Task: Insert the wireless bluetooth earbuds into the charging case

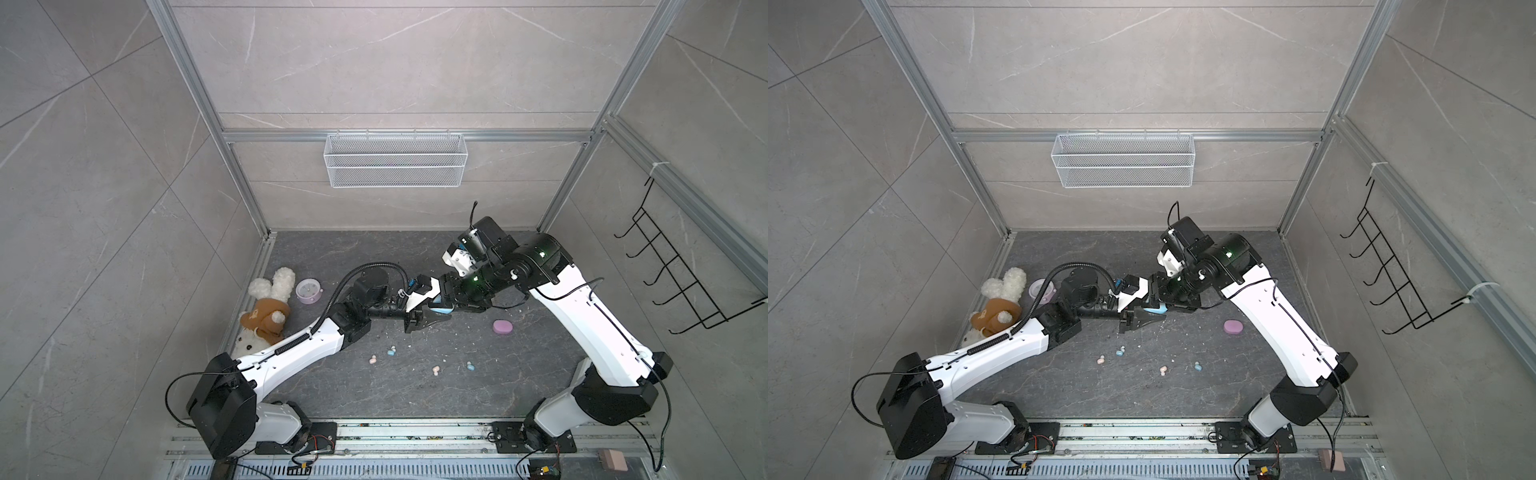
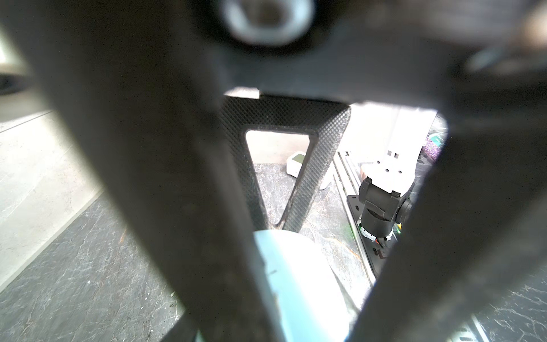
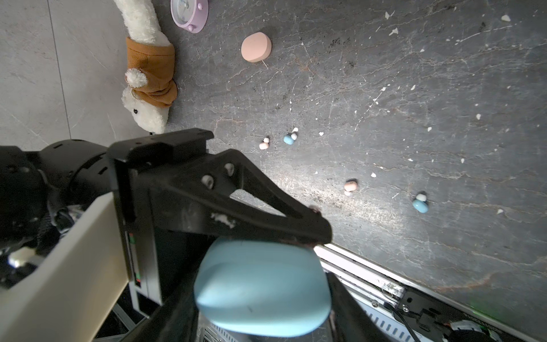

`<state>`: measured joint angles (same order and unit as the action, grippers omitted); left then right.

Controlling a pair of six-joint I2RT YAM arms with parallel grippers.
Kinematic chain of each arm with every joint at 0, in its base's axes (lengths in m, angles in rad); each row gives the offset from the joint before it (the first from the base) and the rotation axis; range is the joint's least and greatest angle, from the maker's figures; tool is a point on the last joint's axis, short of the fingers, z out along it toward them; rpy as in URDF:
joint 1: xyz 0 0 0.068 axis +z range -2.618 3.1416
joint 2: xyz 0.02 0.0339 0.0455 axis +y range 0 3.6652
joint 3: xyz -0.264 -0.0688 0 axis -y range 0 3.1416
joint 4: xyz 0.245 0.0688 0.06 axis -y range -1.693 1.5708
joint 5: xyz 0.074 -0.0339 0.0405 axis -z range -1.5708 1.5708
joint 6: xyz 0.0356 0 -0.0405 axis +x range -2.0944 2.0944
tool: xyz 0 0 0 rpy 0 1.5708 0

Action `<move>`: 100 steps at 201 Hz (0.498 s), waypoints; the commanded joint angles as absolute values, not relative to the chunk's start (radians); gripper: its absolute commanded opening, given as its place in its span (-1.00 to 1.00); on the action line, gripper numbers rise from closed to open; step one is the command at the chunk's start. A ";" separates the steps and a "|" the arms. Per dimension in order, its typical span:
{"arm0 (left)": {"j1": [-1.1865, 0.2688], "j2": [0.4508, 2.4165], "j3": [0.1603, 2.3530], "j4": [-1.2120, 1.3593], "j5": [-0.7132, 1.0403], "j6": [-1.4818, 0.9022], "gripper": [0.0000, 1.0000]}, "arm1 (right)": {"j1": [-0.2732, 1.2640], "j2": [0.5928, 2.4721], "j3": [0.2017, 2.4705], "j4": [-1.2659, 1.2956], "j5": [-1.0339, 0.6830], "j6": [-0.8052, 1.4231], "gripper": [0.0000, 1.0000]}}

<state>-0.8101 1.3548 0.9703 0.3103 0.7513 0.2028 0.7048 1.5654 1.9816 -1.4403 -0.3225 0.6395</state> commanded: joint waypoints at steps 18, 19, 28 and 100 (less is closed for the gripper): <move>-0.824 1.341 1.003 0.314 0.781 0.226 -0.34 | 0.710 1.564 1.982 -1.411 -0.328 0.639 0.40; -0.824 1.341 1.003 0.313 0.780 0.226 -0.35 | 0.709 1.564 1.982 -1.412 -0.327 0.638 0.40; -0.824 1.338 1.001 0.317 0.778 0.219 -0.36 | 0.709 1.555 1.976 -1.411 -0.315 0.643 0.47; -0.823 1.322 0.971 0.357 0.781 0.186 -0.40 | 0.677 1.460 1.882 -1.333 -0.342 0.681 0.67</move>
<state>-0.8150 1.3540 0.9703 0.3161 0.7605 0.2016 0.6899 1.5097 1.9125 -1.3979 -0.3141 0.6640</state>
